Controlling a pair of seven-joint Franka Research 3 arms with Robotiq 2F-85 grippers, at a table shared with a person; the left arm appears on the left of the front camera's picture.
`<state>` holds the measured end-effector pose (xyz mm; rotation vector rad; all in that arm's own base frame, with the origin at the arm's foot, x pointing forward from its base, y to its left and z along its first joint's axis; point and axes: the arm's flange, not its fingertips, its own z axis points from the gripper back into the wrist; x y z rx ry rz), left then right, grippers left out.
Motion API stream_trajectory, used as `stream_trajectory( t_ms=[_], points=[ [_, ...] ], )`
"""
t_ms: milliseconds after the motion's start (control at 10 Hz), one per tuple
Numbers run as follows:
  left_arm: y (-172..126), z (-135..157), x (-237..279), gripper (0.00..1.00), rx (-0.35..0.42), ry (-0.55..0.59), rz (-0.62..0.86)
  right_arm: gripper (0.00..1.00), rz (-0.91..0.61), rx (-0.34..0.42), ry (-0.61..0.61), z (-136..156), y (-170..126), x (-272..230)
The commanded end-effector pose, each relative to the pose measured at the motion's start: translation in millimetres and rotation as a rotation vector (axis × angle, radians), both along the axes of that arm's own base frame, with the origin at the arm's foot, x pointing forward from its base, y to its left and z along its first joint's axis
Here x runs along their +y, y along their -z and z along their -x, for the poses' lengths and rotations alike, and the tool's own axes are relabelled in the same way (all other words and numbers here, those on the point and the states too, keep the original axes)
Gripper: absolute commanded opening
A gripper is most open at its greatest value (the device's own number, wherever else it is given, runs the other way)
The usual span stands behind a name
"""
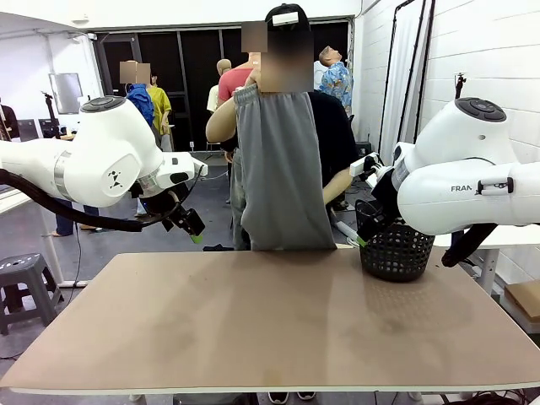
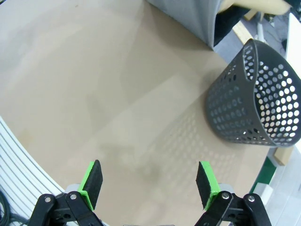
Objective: Fold the training pants.
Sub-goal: Grab both ends of the Training pants handed by a person.
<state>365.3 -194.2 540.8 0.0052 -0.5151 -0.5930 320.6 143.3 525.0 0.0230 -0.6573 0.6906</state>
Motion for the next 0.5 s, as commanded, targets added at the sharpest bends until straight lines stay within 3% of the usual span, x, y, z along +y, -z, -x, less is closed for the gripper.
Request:
stream_trajectory(
  t_ms=[0,400],
  points=[
    [-0.5,0.6,0.7,1.0,-0.008,0.007,0.003,1.0,-0.004,-0.008,-0.001,-0.6,-0.5,1.1],
    [-0.5,0.6,0.7,1.0,-0.008,0.007,0.003,1.0,-0.004,-0.008,-0.001,-0.6,-0.5,1.1]
  ],
)
